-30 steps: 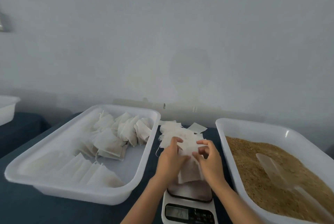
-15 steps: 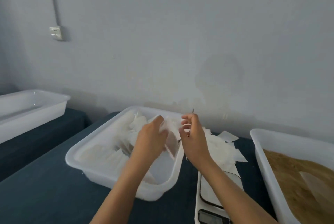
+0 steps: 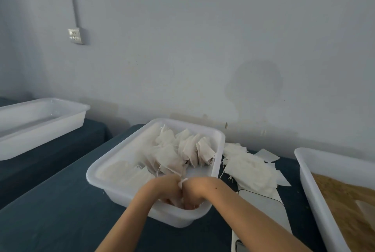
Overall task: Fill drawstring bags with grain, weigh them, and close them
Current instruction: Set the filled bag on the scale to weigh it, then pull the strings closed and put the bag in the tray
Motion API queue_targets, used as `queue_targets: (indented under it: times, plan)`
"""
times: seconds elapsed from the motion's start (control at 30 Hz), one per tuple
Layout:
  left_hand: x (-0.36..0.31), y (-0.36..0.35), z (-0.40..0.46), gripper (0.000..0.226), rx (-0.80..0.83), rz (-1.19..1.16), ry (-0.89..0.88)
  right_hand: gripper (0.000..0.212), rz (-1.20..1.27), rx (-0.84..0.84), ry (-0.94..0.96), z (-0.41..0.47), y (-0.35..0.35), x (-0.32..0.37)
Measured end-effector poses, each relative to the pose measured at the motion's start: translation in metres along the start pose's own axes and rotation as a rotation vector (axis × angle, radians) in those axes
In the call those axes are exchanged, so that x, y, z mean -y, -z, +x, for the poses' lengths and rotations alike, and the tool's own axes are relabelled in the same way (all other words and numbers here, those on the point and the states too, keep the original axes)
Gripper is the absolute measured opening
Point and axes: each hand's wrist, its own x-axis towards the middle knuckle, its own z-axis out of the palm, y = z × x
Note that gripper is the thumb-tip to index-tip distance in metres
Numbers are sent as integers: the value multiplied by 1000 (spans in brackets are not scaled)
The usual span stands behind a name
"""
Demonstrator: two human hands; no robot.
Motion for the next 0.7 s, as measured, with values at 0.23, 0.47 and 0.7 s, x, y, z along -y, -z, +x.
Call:
queue_targets:
  times: [0.23,0.47,0.7]
  plan:
    - [16,2,4,31,-149,191,51,35,159,20,62,7,1,0]
    - [34,1,4,30,-339,328,127,63,93,-20,133,18,-3,3]
    - [34,-4,7,26,-456,330,144,64,-31,0,169,24,-5,3]
